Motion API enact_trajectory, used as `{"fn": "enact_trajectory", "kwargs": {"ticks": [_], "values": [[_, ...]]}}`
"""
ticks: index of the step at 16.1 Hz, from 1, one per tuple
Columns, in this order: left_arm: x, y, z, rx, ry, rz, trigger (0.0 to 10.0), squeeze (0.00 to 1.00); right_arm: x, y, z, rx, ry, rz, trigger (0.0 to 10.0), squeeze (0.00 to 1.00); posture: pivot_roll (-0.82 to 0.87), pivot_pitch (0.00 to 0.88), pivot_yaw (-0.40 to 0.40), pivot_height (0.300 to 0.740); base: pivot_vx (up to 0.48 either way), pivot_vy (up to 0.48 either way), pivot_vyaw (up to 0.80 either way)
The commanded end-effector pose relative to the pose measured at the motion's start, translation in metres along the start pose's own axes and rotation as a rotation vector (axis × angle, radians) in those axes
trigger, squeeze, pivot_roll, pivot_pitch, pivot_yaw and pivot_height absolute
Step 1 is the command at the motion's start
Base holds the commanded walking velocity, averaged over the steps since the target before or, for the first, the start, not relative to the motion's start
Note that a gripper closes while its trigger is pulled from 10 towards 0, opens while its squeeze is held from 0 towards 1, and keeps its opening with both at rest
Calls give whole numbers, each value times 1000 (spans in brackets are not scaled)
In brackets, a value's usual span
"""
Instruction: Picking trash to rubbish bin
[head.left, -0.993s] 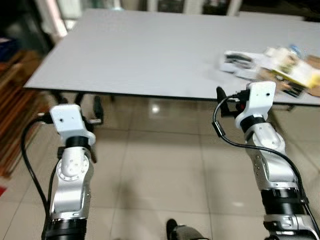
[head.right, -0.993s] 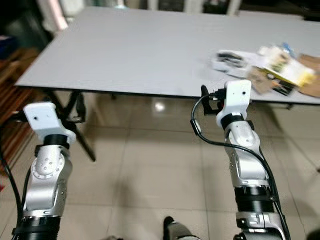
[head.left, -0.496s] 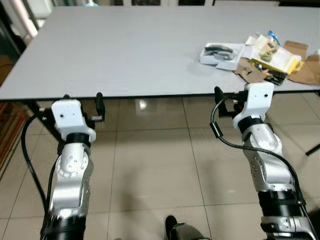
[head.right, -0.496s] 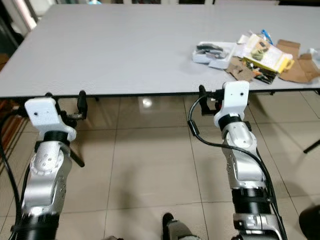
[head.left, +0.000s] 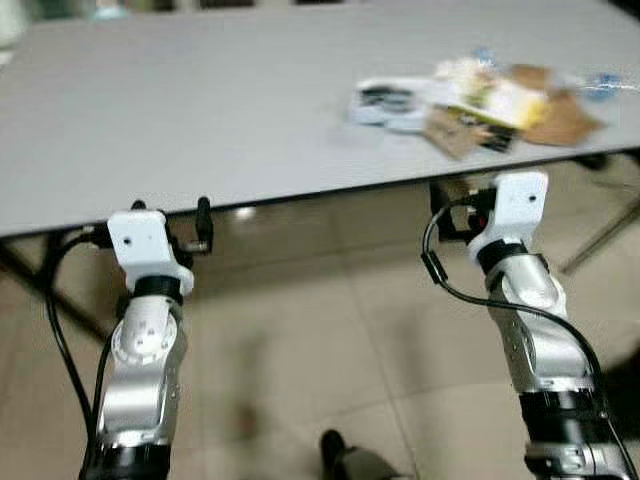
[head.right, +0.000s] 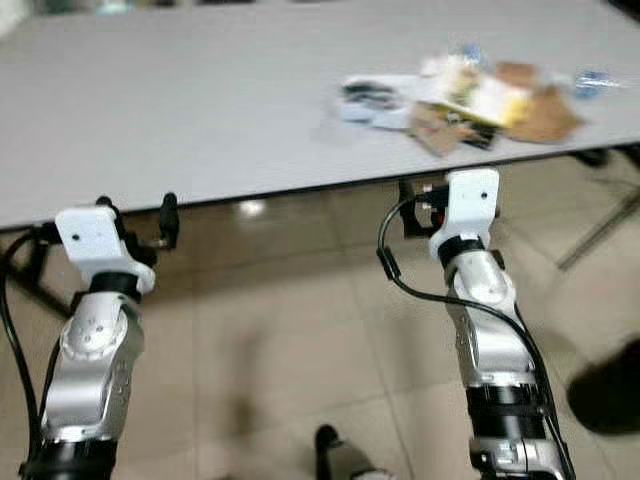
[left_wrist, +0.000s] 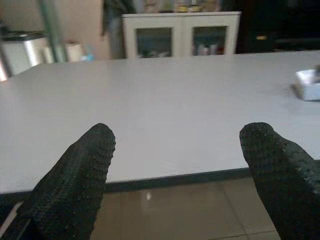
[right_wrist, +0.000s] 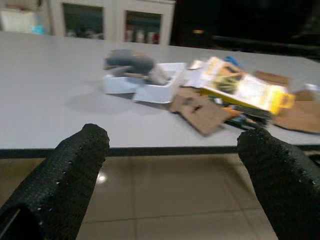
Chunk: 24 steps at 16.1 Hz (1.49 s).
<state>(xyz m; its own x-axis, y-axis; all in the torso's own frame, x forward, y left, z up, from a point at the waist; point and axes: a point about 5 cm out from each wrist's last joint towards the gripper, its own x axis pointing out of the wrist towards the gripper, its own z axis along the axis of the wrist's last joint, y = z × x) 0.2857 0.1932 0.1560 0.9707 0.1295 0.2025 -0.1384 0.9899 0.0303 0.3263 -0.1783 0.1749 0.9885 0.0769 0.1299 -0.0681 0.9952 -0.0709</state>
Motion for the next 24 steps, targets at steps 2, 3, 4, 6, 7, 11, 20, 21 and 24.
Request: {"fn": "enact_trajectory", "kwargs": {"ticks": [2, 3, 4, 6, 7, 11, 20, 21, 24], "values": [[-4, 3, 1, 3, 6, 2, 10000, 0, -3, 0, -1, -17, 14, 1, 10000, 0, -124, 182, 26, 740, 0, 0, -738], [-5, 3, 0, 5, 12, 6, 10000, 0, -3, 1, -2, -18, 18, 5, 10000, 0, -124, 182, 26, 740, 0, 0, -738], [-6, 3, -1, 5, 15, 8, 10000, 0, -3, 1, -2, -19, 19, 6, 10000, 0, -123, 184, 23, 740, 0, 0, -744], [-8, 2, -2, 5, 21, 9, 10000, 0, -2, 1, -1, -23, 15, 10, 10000, 0, -124, 184, 19, 740, 0, 0, -741], [-8, 2, -2, 0, 24, 6, 10000, 0, -2, 1, 1, -22, 7, 14, 10000, 0, -124, 184, 19, 740, 0, 0, -438], [-7, 0, 0, -29, 25, -15, 10000, 0, -2, 3, 3, -38, -3, 27, 10000, 0, -129, 184, 15, 740, 0, 0, 0], [-8, 3, 0, -36, 50, -2, 10000, 0, -6, 9, 0, -59, 1, 44, 10000, 0, -122, 192, 23, 740, 215, -262, 0], [-8, 3, 0, -38, 53, 0, 10000, 0, -7, 9, 0, -60, 3, 42, 10000, 0, -124, 193, 25, 740, 0, -424, 0], [-8, 3, -1, -33, 59, 7, 10000, 0, -7, 8, -1, -62, 7, 38, 10000, 0, -124, 193, 25, 740, 0, -430, 0]]}}
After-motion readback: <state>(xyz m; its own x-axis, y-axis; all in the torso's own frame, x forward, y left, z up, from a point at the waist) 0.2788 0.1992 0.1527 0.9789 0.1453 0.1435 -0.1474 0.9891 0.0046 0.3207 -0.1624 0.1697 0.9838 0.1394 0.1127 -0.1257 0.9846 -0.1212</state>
